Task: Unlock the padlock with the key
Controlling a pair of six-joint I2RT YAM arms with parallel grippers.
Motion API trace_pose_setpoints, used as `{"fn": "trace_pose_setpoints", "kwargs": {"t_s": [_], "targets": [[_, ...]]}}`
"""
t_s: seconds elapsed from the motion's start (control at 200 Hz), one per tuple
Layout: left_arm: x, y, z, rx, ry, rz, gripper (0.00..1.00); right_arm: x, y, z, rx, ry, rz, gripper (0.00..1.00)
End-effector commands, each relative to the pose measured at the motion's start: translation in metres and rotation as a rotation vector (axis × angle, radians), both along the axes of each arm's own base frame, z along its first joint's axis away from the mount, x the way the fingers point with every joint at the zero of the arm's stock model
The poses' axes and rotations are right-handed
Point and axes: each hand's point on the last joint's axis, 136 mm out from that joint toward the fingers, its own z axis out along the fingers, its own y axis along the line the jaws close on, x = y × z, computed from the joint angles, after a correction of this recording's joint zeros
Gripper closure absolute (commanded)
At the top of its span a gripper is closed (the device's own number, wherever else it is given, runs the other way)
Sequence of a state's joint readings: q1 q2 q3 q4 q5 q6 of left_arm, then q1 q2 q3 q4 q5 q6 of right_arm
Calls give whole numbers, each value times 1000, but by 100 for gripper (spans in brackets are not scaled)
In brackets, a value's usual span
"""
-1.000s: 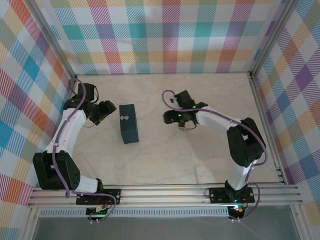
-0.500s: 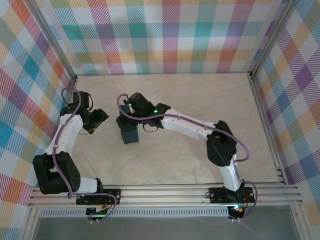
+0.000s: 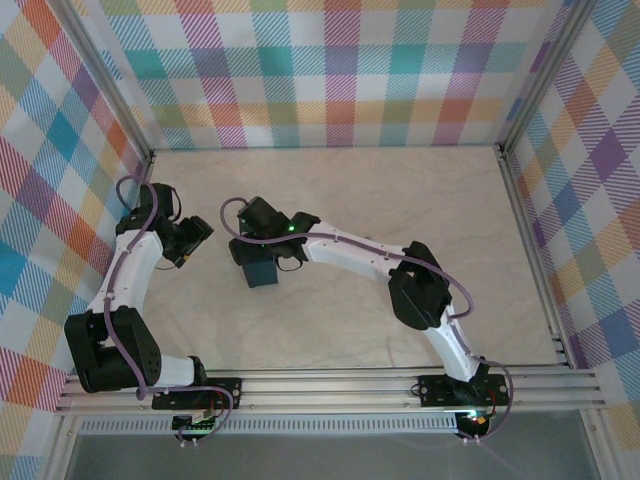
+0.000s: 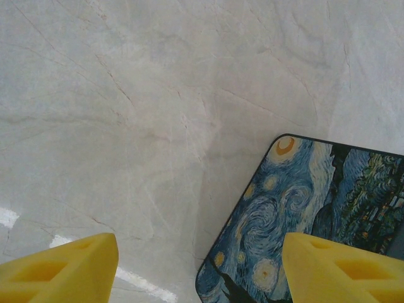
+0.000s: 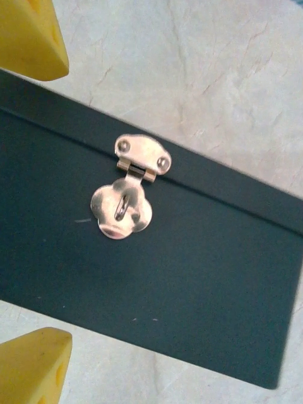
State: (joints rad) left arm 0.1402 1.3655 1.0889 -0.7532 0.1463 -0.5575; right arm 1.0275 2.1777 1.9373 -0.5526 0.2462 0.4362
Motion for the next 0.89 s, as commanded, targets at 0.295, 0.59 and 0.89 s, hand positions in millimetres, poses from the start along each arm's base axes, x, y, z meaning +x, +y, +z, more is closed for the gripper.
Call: {"fn": "trace_pose_setpoints", "kwargs": {"t_s": [0.295, 0.59, 0.89], "targets": [[-1, -1, 9, -23, -32, 4, 31, 0, -15, -22, 44, 107, -94, 21], [-3, -28, 12, -68, -44, -78, 31, 36, -62, -30, 374, 217, -191, 20], [6, -64, 11, -90, -43, -148, 31, 107, -112, -60, 584, 188, -229, 15]]}}
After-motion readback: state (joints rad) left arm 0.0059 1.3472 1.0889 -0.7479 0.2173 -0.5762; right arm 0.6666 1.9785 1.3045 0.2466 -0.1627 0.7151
